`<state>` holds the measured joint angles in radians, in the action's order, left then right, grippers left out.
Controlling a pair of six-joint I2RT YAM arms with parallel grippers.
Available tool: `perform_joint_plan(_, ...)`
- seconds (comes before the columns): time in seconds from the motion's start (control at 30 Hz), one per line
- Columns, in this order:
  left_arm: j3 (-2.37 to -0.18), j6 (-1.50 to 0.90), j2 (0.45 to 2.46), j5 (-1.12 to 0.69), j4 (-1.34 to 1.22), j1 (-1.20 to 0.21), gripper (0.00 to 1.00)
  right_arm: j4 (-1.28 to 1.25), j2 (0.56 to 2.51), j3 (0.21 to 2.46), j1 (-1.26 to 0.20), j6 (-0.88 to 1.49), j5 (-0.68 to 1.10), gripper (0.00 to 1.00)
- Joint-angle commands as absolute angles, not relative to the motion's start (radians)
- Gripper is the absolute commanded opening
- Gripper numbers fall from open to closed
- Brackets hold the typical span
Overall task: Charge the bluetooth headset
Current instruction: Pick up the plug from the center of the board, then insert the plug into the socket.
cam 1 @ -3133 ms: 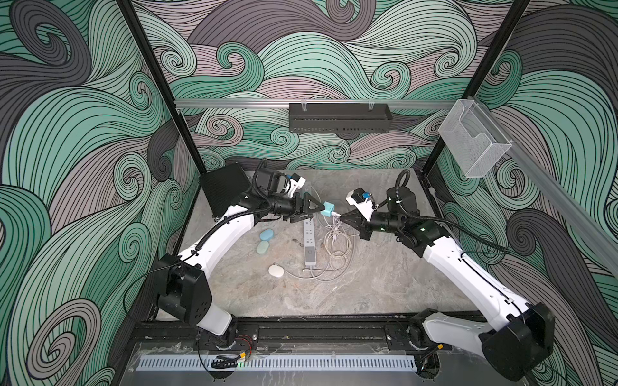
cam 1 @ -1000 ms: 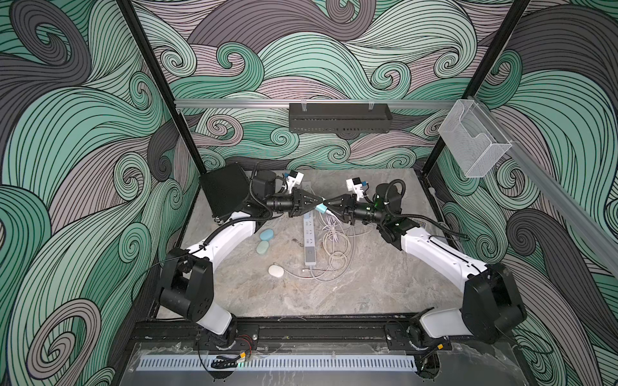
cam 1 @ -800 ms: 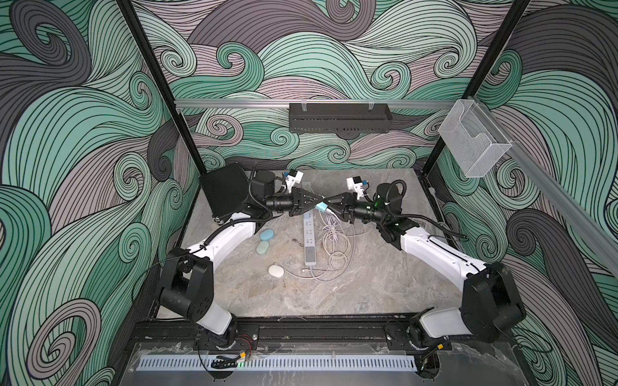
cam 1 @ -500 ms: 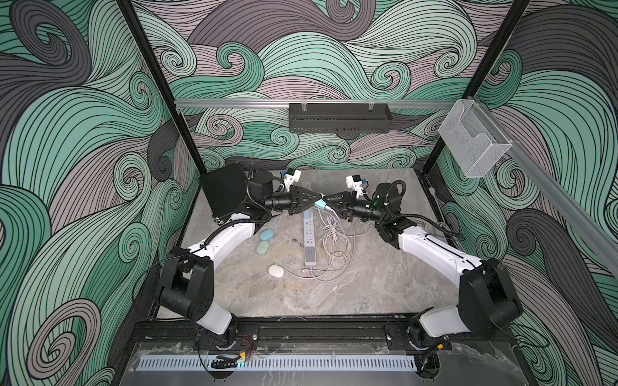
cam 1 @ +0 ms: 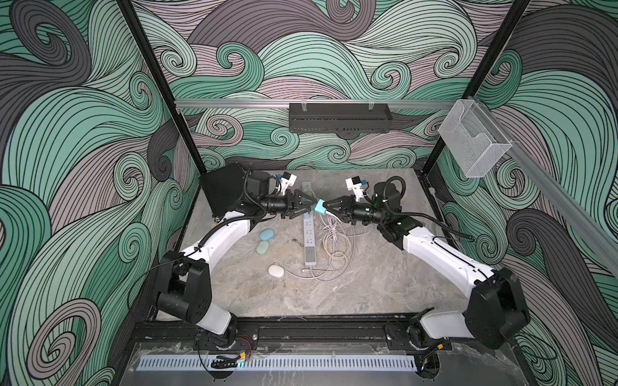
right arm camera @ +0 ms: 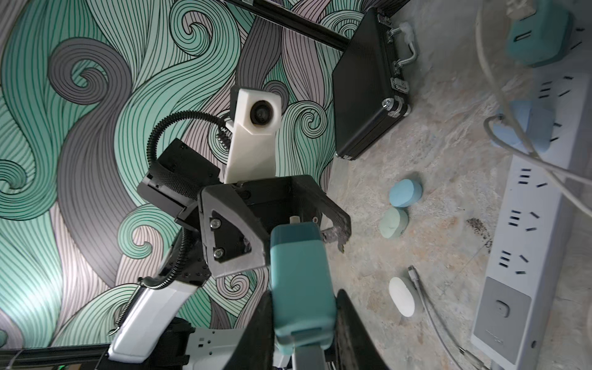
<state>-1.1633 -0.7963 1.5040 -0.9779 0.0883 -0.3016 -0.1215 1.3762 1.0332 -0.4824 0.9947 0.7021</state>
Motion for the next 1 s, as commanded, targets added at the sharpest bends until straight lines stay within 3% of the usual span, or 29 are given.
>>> perform_joint_plan(0.0, -1.217, -0.593, 1.44, -0.891, 0.334, -0.269, 0.61, 0.122, 1.324, 1.118, -0.491, 0.826, 0.606, 0.01)
perform_joint_plan(0.2, -1.19, -0.436, 1.354, -0.719, 0.491, -0.255, 0.61, 0.438, 1.353, 1.249, -0.537, 0.698, 0.434, 0.0)
perform_joint_plan(0.53, -1.084, -0.213, 1.251, -0.435, 0.559, -0.255, 0.59, 0.914, 1.608, 1.638, -0.728, 0.571, 0.036, 0.0)
perform_joint_plan(0.97, -0.893, -0.22, 1.143, -0.435, 0.388, -0.257, 0.59, 1.151, 1.982, 2.001, -0.765, 0.51, -0.019, 0.0)
